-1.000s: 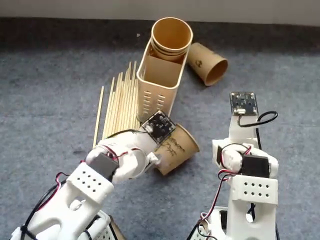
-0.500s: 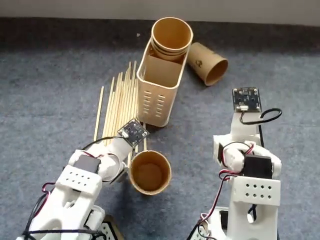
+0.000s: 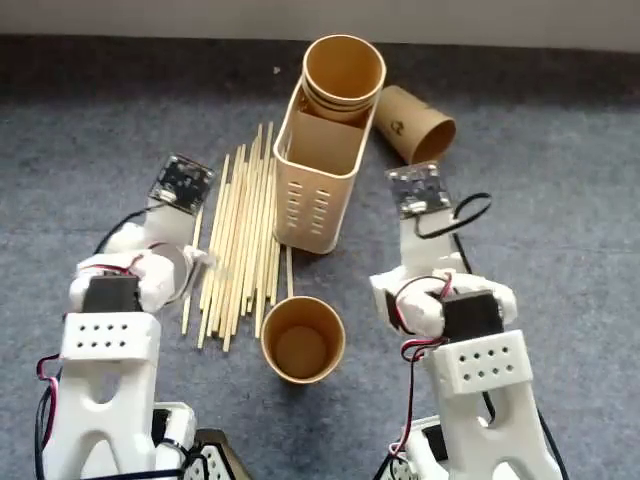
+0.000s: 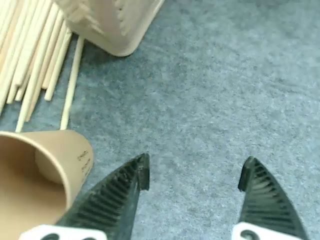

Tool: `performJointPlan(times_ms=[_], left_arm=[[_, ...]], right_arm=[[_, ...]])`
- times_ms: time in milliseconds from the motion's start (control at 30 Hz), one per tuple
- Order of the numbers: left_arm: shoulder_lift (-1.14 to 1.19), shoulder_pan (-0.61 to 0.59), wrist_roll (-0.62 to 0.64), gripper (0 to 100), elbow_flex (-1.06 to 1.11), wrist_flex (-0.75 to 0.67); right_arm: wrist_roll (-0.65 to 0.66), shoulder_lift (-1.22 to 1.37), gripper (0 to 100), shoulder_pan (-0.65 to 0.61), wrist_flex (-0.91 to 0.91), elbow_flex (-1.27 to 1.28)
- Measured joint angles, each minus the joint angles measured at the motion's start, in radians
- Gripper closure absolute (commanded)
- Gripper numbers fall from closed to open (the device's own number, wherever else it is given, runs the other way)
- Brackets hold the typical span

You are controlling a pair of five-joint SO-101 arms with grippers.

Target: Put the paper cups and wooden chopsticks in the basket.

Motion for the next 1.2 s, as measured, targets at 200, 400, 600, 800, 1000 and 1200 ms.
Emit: performJointPlan(times_ms=[200, 400, 600, 800, 1000, 1200], left_arm=[[0.002, -0.118, 0.009, 78, -0.075, 0.021], [0.002, -0.152, 0.009, 78, -0.08, 0.026], [0.002, -0.152, 0.009, 78, -0.083, 0.026], [0.002, -0.175, 0.009, 78, -0.083, 0.028], [0.002, -0.201, 0.009, 78, -0.083, 0.028], [0.002, -0.199, 0.009, 78, -0.083, 0.028]], right_arm=[[0.0, 0.052, 71.3, -0.153, 0.124, -0.183], [0.0, 0.063, 71.3, -0.206, 0.273, -0.348], [0.031, 0.1, 71.3, -0.288, 0.256, -0.264], [0.04, 0.233, 71.3, -0.292, 0.209, -0.249], [0.043, 0.322, 71.3, -0.292, 0.178, -0.241], [0.043, 0.384, 71.3, -0.292, 0.089, -0.143]])
